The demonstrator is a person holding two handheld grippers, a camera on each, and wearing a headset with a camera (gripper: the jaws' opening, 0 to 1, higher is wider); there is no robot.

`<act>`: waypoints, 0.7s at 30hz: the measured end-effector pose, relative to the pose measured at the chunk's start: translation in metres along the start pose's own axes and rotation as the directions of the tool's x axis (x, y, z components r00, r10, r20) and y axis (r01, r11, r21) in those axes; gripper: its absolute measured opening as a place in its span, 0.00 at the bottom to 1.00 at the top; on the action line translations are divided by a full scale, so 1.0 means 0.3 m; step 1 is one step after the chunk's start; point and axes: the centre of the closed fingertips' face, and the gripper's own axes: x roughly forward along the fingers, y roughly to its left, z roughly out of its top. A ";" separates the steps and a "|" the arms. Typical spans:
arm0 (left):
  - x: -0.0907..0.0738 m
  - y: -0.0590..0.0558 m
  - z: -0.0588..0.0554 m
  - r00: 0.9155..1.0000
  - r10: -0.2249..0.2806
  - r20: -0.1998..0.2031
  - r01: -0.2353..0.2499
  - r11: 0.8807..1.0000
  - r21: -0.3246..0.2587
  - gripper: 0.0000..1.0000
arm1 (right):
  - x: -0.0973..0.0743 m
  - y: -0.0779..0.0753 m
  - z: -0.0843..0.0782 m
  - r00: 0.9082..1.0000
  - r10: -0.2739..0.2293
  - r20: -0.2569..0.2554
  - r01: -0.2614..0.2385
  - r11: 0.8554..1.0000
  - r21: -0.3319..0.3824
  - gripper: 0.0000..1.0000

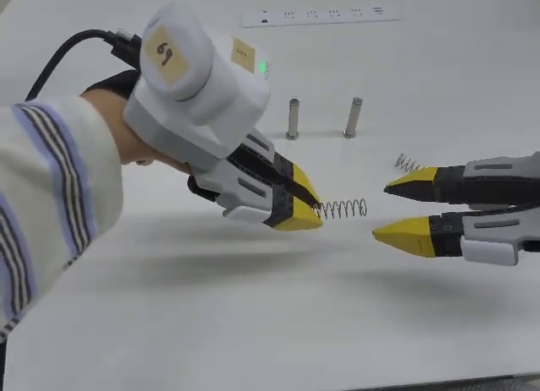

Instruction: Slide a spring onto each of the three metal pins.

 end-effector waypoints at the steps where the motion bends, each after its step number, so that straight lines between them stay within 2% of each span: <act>1: 0.001 -0.003 0.000 1.000 -0.002 -0.001 0.002 1.000 -0.001 0.02 | 0.007 0.009 0.002 1.000 0.010 -0.003 -0.010 1.000 -0.011 0.33; 7: 0.006 -0.014 -0.002 1.000 -0.008 0.001 0.008 1.000 0.000 0.02 | 0.033 0.033 0.005 0.998 0.048 -0.028 -0.049 0.998 -0.037 0.29; 13: 0.013 -0.025 -0.005 1.000 -0.014 0.003 0.014 1.000 -0.006 0.02 | 0.049 0.054 0.016 0.996 0.083 -0.037 -0.085 0.995 -0.049 0.19; 16: 0.013 -0.025 -0.004 1.000 -0.011 0.010 0.011 1.000 -0.012 0.02 | 0.047 0.055 0.014 0.994 0.096 -0.045 -0.098 0.993 -0.061 0.18; 21: 0.010 -0.030 -0.006 1.000 -0.008 0.012 0.009 1.000 -0.016 0.02 | 0.053 0.059 0.006 0.991 0.116 -0.067 -0.120 0.990 -0.073 0.10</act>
